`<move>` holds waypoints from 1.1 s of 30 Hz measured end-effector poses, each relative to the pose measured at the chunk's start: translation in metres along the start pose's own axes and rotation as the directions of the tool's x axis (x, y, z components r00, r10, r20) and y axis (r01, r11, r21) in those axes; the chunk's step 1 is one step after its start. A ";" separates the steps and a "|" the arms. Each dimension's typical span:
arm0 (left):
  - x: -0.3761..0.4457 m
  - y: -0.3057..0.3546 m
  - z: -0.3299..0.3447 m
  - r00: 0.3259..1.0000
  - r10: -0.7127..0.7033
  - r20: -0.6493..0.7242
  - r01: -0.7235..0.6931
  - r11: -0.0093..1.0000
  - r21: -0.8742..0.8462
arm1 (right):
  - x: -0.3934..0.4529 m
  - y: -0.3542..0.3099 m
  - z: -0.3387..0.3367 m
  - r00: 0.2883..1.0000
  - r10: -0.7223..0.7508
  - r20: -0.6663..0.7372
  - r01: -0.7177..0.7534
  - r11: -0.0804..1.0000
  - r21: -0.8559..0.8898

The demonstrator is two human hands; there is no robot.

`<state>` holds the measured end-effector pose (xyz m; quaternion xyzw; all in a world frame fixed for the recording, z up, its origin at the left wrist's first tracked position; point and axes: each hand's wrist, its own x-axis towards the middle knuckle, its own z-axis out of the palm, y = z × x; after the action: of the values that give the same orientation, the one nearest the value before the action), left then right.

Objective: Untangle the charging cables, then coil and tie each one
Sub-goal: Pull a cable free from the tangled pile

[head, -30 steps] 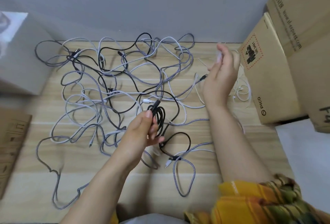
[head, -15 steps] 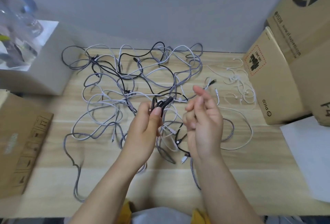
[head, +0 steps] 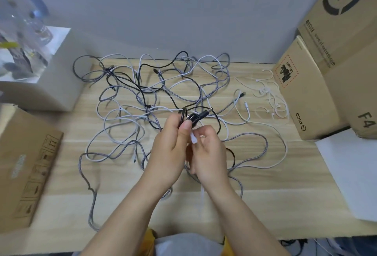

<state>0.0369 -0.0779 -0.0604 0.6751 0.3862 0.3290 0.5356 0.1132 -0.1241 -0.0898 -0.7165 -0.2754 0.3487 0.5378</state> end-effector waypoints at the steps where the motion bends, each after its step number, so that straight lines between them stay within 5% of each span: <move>1: 0.001 0.000 -0.001 1.000 -0.005 -0.007 0.005 1.000 -0.001 | 0.000 0.000 0.000 1.000 -0.006 0.002 0.006 1.000 -0.018; 8: 0.002 0.005 -0.006 0.999 0.036 0.027 -0.036 0.999 0.020 | 0.000 -0.006 -0.010 0.983 0.186 -0.002 -0.185 0.977 0.110; 12: 0.003 0.004 -0.005 0.993 0.024 0.115 -0.028 0.999 0.037 | 0.000 -0.008 -0.013 0.992 0.125 0.006 -0.125 0.991 0.046; 19: 0.004 -0.004 -0.010 0.985 -0.019 0.174 0.018 1.000 0.006 | 0.000 -0.026 -0.018 0.979 0.142 0.149 -0.175 0.953 0.245; 33: 0.008 -0.007 -0.015 0.998 -0.050 0.022 0.052 0.995 -0.083 | -0.008 -0.042 -0.036 0.923 -0.072 0.379 -0.024 0.970 0.242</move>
<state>0.0274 -0.0628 -0.0641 0.6454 0.3839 0.3242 0.5754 0.1363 -0.1402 -0.0409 -0.5595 -0.3396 0.5070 0.5609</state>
